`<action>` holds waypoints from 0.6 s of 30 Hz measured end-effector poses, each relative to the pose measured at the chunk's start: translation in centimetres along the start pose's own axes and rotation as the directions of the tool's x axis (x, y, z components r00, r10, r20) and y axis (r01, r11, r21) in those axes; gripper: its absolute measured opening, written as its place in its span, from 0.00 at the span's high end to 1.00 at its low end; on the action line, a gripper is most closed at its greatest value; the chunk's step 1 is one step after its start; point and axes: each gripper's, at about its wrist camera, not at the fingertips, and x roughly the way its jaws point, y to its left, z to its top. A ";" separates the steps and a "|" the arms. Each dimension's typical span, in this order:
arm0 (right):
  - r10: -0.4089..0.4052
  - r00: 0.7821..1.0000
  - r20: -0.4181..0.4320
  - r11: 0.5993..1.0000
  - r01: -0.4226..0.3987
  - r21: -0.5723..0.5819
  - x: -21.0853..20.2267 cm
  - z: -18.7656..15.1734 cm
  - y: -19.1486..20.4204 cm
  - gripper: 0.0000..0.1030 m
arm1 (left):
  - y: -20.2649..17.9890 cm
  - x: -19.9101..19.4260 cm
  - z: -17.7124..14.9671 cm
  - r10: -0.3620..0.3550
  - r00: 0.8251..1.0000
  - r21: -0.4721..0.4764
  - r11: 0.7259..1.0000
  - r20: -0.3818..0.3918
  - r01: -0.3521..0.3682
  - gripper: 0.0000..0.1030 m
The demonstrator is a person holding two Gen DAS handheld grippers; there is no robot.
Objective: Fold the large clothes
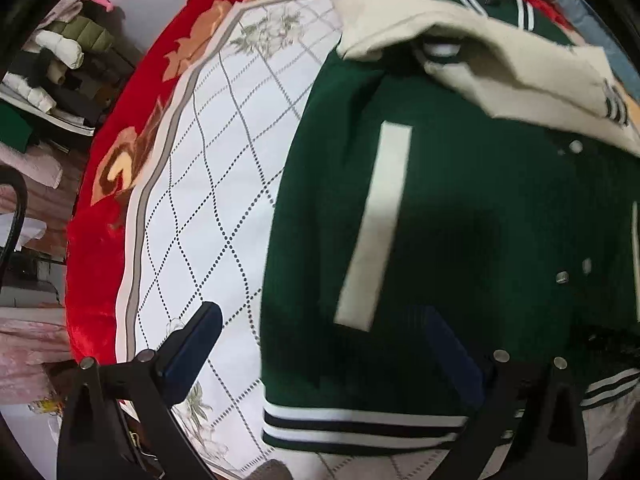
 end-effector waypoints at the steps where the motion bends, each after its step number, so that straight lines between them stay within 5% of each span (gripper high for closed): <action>1: 0.009 1.000 -0.018 1.000 -0.009 -0.009 0.1 0.1 -0.4 0.88 | -0.4 -0.9 -0.3 -0.004 1.000 -0.002 1.000 0.010 0.004 0.00; 5: 0.109 0.990 -0.091 0.992 -0.103 0.069 -2.1 1.2 -5.3 0.78 | -3.5 -2.1 0.5 -0.005 1.000 0.003 1.000 0.028 0.005 0.00; 9: 0.086 0.996 0.008 0.992 -0.087 0.091 -7.9 2.1 -9.7 0.42 | -8.7 -2.8 3.1 -0.010 0.999 0.004 1.000 0.054 0.009 0.00; 13: 0.007 0.993 0.120 0.989 -0.025 0.147 -13.2 5.3 -15.7 0.42 | -15.7 -2.3 5.8 0.037 0.997 0.040 0.998 0.075 -0.040 0.00; 18: -0.097 0.976 0.195 0.986 0.068 0.151 -17.3 13.3 -23.8 0.42 | -22.2 0.1 7.3 0.122 0.990 0.083 0.988 0.069 -0.127 0.00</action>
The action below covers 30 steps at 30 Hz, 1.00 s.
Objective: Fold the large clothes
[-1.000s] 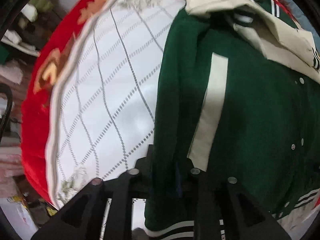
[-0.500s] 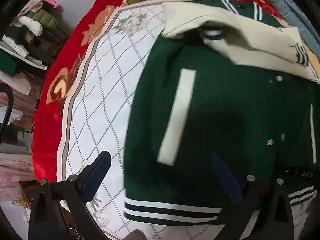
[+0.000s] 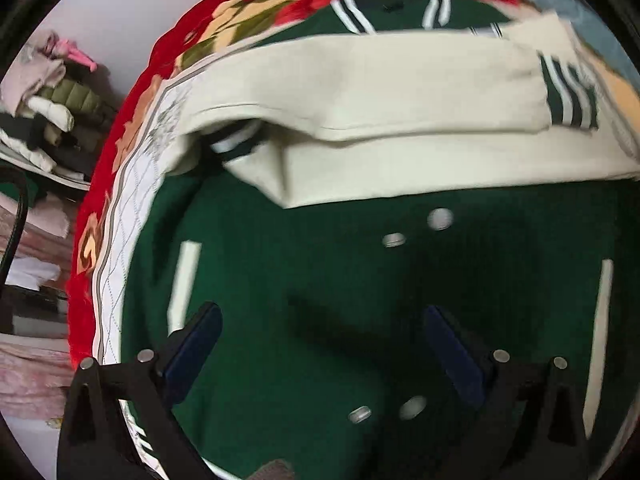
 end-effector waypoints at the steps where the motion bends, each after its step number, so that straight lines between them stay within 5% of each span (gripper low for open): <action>1: -0.014 1.000 0.008 1.000 0.015 -0.018 0.2 1.7 -0.5 0.42 | -1.0 0.8 0.2 0.017 1.000 0.005 1.000 -0.011 -0.017 0.00; 5: -0.068 0.998 -0.012 0.984 0.065 -0.168 3.1 7.2 -0.8 0.42 | -2.6 4.2 0.3 0.063 0.995 -0.012 0.998 -0.081 -0.064 0.00; 11: -0.014 1.000 -0.005 0.955 0.012 -0.296 3.6 10.3 -0.9 0.43 | -1.6 4.7 0.2 0.023 1.000 -0.127 0.992 -0.019 -0.025 0.00; 12: 0.006 1.000 0.007 0.955 -0.004 -0.297 3.4 10.6 -1.1 0.58 | -1.2 4.7 -0.1 0.013 1.000 -0.170 0.985 0.016 -0.010 0.00; 16: 0.133 0.990 -0.047 0.986 -0.137 -0.095 4.3 13.0 -5.7 0.63 | 0.1 5.1 -0.6 -0.044 0.998 -0.269 0.962 0.045 0.054 0.00; 19: 0.201 0.977 -0.069 0.973 -0.207 -0.105 4.1 13.5 -6.0 0.65 | 0.4 5.1 0.0 -0.065 0.998 -0.218 0.974 0.017 0.068 0.00; 20: 0.239 0.967 -0.088 0.963 -0.247 -0.104 5.0 13.0 -4.5 0.93 | 0.7 5.1 0.2 -0.077 0.997 -0.210 0.975 0.004 0.076 0.00; 23: 0.264 0.961 -0.087 0.957 -0.271 -0.098 4.6 12.2 -3.8 0.93 | 1.8 5.0 0.5 -0.104 0.994 -0.210 0.973 -0.038 0.094 0.00; 27: 0.322 0.944 -0.079 0.946 -0.317 0.069 4.1 9.8 -6.6 0.95 | 2.9 3.8 -0.3 -0.083 0.995 -0.172 0.982 -0.057 0.072 0.00; 30: 0.263 0.955 -0.134 0.965 -0.259 0.052 5.0 7.6 -7.5 0.95 | 2.5 2.9 -1.1 -0.049 0.997 -0.131 0.991 -0.066 0.040 0.00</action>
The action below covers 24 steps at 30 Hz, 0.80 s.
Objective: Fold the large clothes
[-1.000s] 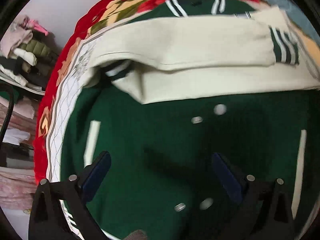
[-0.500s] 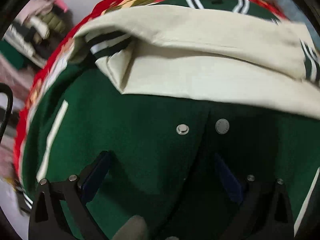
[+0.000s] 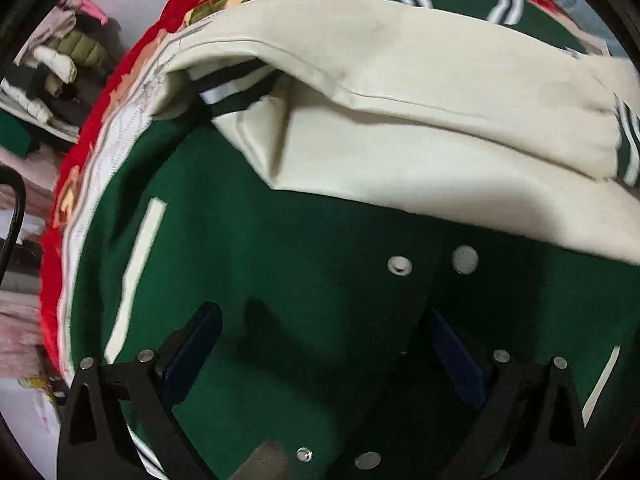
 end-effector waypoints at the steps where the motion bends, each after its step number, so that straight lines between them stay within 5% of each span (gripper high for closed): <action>1: -0.036 0.998 -0.042 0.999 0.035 -0.016 0.9 -0.5 -0.1 0.95 | 0.0 -0.1 -0.4 0.007 1.000 0.007 1.000 -0.007 -0.007 0.00; 4: -0.091 0.984 -0.154 0.996 0.090 -0.018 0.9 -0.7 -1.1 0.91 | -0.8 0.1 -0.7 0.037 0.999 0.024 0.999 -0.030 -0.037 0.00; 6: -0.121 0.986 -0.118 0.993 0.120 -0.014 -1.8 -0.7 -1.6 0.82 | -1.2 0.3 -0.4 0.063 0.998 0.027 0.998 -0.028 -0.062 0.00; 9: -0.139 0.990 -0.028 0.989 0.140 0.036 -5.5 -0.8 -1.6 0.55 | -1.8 1.2 -0.5 0.064 0.997 0.003 0.998 -0.036 -0.064 0.00; 13: -0.010 0.997 0.075 1.000 0.009 0.019 -7.6 1.7 1.1 0.49 | -1.9 1.6 0.0 0.050 0.997 -0.031 0.998 -0.057 -0.052 0.00; 16: 0.143 0.986 0.092 0.990 -0.143 0.001 -5.1 5.1 3.8 0.35 | -1.5 0.9 0.2 0.031 0.997 -0.059 0.998 -0.077 -0.036 0.00; 19: 0.151 0.988 0.022 0.988 -0.151 0.021 0.5 7.9 6.6 0.28 | -0.7 -0.8 0.5 0.036 0.998 -0.076 0.996 -0.056 -0.040 0.00; 23: 0.101 0.994 -0.031 0.994 -0.100 0.042 3.6 9.7 7.3 0.23 | 0.2 -3.0 1.5 0.055 0.998 -0.099 0.993 -0.028 -0.057 0.00; 24: 0.103 0.995 -0.020 0.995 -0.102 0.014 3.3 9.6 7.6 0.51 | 0.4 -3.6 2.0 0.058 0.998 -0.108 0.992 -0.022 -0.060 0.00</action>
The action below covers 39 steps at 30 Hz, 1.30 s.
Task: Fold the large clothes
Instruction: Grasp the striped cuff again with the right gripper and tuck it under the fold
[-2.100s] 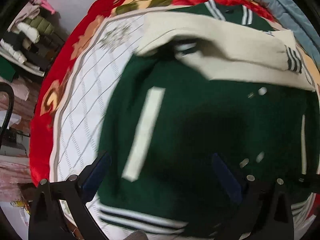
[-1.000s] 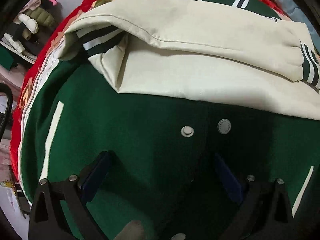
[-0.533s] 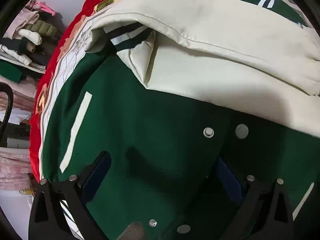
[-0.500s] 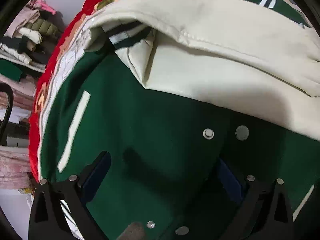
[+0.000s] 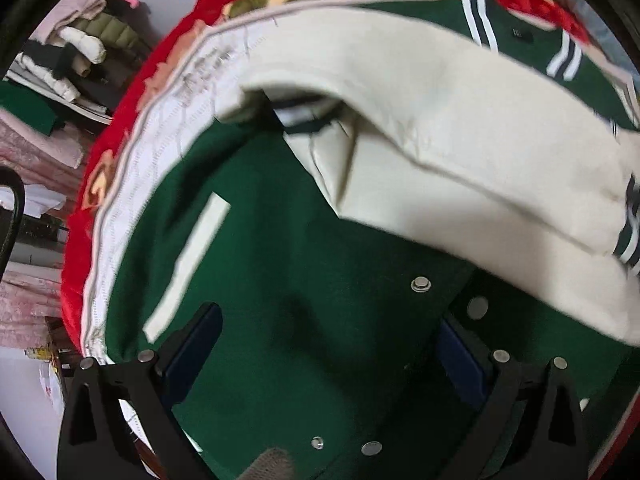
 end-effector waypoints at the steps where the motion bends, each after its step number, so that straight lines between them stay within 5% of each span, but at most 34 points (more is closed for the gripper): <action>1: 0.001 1.000 0.012 0.999 -0.001 -0.041 -0.5 -0.2 0.4 0.78 | 0.2 -0.2 0.5 0.001 1.000 -0.005 1.000 0.003 -0.001 0.00; 2: 0.005 1.000 0.015 0.999 -0.004 -0.054 -0.7 -0.6 0.9 0.90 | 0.3 -0.5 0.9 0.001 1.000 -0.010 1.000 0.005 -0.001 0.00; 9: -0.064 0.979 0.192 0.991 0.084 -0.100 -8.8 -1.9 0.0 0.91 | 2.5 -2.2 1.7 -0.022 1.000 0.012 1.000 -0.002 0.022 0.00; 13: -0.184 0.969 0.167 0.972 0.205 -0.118 -7.0 -2.7 -0.9 0.90 | 3.4 -1.9 0.9 0.005 0.999 0.027 1.000 -0.040 -0.004 0.00; 17: -0.175 0.982 0.066 0.983 0.178 -0.051 -5.3 -1.8 -2.5 0.75 | 4.2 -1.9 3.4 0.049 0.999 -0.019 0.999 0.018 -0.048 0.00; 21: -0.203 0.966 0.157 0.975 0.215 -0.061 -7.8 -2.6 -0.6 0.50 | 3.9 0.2 8.6 0.081 0.993 -0.058 0.995 0.090 -0.077 0.00; 27: -0.224 0.926 0.305 0.959 0.264 -0.098 -9.1 -4.3 3.1 0.49 | 2.0 6.4 13.5 0.220 0.971 0.033 0.974 0.096 -0.224 0.00; 34: -0.171 0.926 0.336 0.982 0.189 -0.021 -8.7 -5.2 3.6 0.49 | 3.3 7.2 13.5 0.160 0.985 0.039 0.986 0.063 -0.162 0.00; 37: -0.109 0.918 0.382 0.989 0.138 -0.051 -9.4 -5.9 4.7 0.49 | 3.9 4.9 12.4 0.123 0.989 0.020 0.992 0.087 -0.126 0.00; 39: -0.051 0.932 0.358 0.989 0.098 -0.114 -8.0 -5.5 6.7 0.49 | 4.2 3.1 10.9 0.101 0.989 0.008 0.995 0.106 -0.103 0.00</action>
